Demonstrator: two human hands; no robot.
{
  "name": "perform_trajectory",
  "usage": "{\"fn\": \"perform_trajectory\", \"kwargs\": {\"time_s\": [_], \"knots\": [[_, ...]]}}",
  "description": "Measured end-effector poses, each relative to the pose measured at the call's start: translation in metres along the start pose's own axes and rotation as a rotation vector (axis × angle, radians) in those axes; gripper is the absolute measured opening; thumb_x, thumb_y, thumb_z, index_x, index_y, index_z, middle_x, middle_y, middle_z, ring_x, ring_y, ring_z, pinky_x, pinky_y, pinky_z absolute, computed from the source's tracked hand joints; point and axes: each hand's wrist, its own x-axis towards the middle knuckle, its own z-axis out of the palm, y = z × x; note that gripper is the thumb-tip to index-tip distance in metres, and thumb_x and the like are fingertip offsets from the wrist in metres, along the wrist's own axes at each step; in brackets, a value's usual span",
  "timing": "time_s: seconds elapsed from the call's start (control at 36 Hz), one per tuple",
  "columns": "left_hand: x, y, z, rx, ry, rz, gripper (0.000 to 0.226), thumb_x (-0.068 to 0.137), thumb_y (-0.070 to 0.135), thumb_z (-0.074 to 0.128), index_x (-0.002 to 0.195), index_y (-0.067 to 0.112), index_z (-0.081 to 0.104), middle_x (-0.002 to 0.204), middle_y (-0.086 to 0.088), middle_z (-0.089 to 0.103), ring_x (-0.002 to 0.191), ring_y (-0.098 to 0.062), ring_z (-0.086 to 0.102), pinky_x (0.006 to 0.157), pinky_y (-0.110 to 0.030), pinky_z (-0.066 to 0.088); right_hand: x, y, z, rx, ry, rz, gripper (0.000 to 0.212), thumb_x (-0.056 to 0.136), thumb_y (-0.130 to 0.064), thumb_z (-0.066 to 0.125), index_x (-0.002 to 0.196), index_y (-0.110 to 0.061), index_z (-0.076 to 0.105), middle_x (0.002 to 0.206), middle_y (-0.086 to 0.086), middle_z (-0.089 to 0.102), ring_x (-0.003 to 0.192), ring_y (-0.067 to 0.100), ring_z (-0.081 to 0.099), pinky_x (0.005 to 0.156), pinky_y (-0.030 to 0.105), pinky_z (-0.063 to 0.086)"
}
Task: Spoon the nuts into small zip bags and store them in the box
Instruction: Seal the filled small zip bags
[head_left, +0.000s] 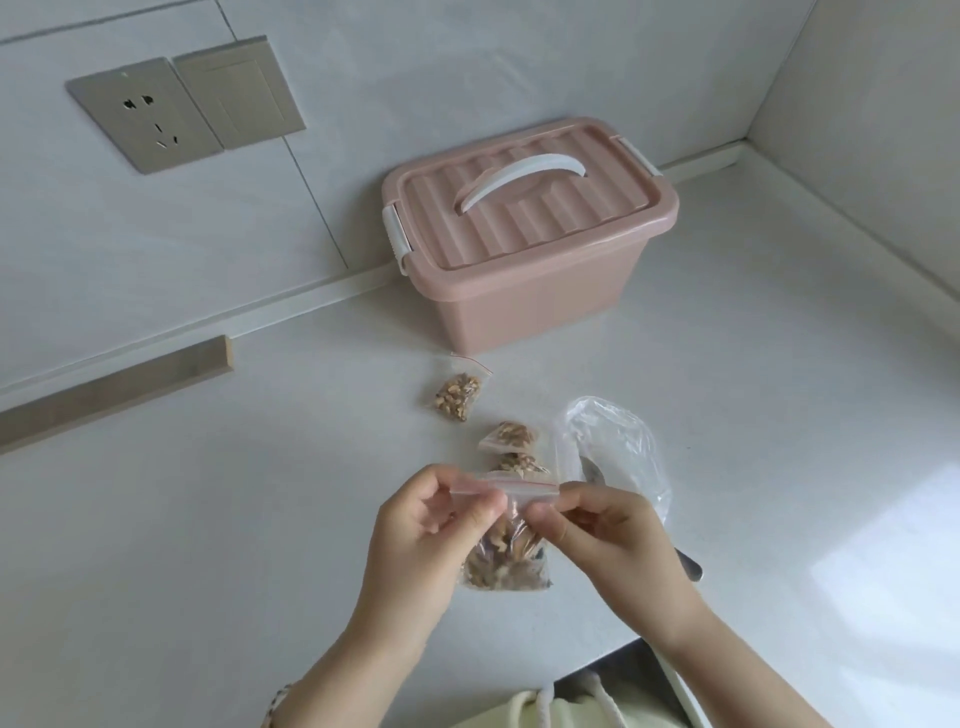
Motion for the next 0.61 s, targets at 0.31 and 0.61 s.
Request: {"fn": "perform_trajectory", "kwargs": {"time_s": [0.31, 0.61], "knots": [[-0.03, -0.01, 0.027, -0.121, 0.048, -0.154, 0.015, 0.065, 0.018, 0.07, 0.071, 0.003, 0.07, 0.07, -0.013, 0.07, 0.063, -0.017, 0.065, 0.055, -0.024, 0.053, -0.035, -0.007, 0.008, 0.162, 0.195, 0.091, 0.018, 0.069, -0.023, 0.066, 0.08, -0.009, 0.065, 0.066, 0.008, 0.07, 0.058, 0.011, 0.061, 0.057, 0.018, 0.048], [-0.044, -0.004, 0.028, -0.019, 0.093, -0.004, 0.019, 0.065, 0.026, 0.068, 0.058, 0.009, 0.066, 0.053, -0.004, 0.061, 0.049, -0.01, 0.05, 0.05, -0.018, 0.043, -0.042, -0.024, 0.002, 0.174, 0.138, 0.151, 0.018, 0.066, -0.024, 0.066, 0.07, -0.007, 0.069, 0.059, 0.002, 0.066, 0.052, 0.005, 0.057, 0.053, 0.015, 0.046]]}}
